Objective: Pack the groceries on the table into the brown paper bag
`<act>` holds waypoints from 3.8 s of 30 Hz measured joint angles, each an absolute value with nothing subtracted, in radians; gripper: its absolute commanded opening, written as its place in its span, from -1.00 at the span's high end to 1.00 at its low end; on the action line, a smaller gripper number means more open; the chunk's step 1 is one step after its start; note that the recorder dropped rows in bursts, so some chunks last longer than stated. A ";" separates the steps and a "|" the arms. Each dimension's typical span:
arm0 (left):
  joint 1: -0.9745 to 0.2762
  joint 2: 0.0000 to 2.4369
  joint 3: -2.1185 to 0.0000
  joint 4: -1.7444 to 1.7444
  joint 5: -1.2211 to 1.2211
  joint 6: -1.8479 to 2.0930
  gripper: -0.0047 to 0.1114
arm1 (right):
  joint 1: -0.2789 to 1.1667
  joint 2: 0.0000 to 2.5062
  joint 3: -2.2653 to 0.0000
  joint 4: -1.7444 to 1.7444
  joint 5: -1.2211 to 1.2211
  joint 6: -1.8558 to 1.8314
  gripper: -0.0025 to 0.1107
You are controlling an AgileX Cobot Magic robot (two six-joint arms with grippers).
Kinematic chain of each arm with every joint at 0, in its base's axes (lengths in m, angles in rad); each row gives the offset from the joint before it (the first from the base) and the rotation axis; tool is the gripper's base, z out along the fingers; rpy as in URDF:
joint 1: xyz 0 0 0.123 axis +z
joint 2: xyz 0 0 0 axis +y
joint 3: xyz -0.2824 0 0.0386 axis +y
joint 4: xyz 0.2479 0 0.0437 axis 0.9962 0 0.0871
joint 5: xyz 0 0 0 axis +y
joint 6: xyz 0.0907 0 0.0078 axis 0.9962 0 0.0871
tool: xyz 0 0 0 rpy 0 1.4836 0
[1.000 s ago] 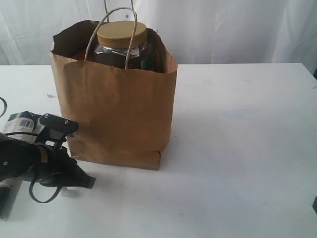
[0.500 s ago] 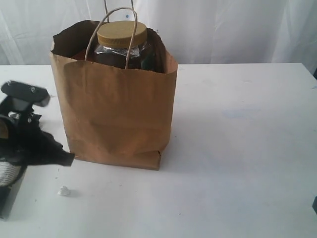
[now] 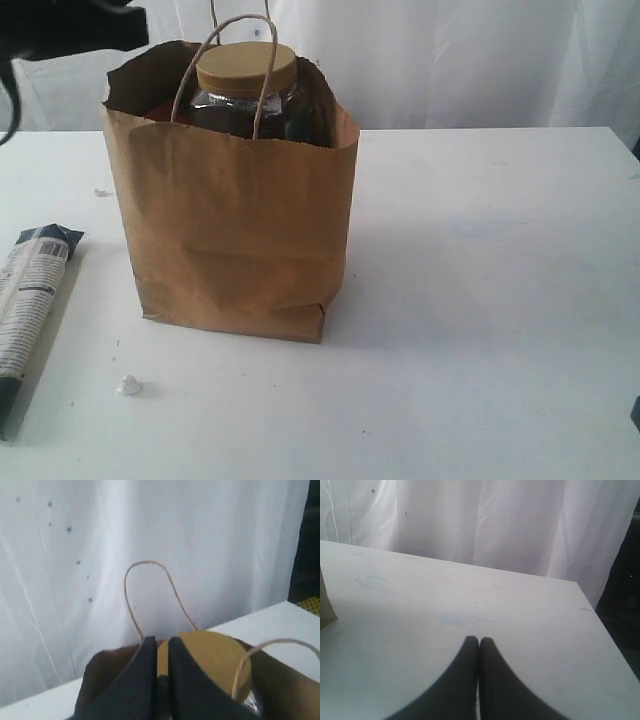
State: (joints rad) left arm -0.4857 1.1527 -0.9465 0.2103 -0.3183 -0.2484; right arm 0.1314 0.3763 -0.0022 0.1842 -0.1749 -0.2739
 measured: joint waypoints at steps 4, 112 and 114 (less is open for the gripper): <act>-0.486 1.272 -0.970 0.228 -0.413 -0.163 0.74 | 0.131 0.376 -0.002 0.184 -0.175 -0.274 0.96; -0.486 1.634 -0.799 0.073 0.362 0.162 0.74 | 0.131 0.376 -0.002 0.184 -0.175 -0.253 0.96; -0.486 1.634 -0.799 0.076 0.368 0.162 0.92 | 0.131 0.376 -0.002 0.184 -0.175 -0.253 0.96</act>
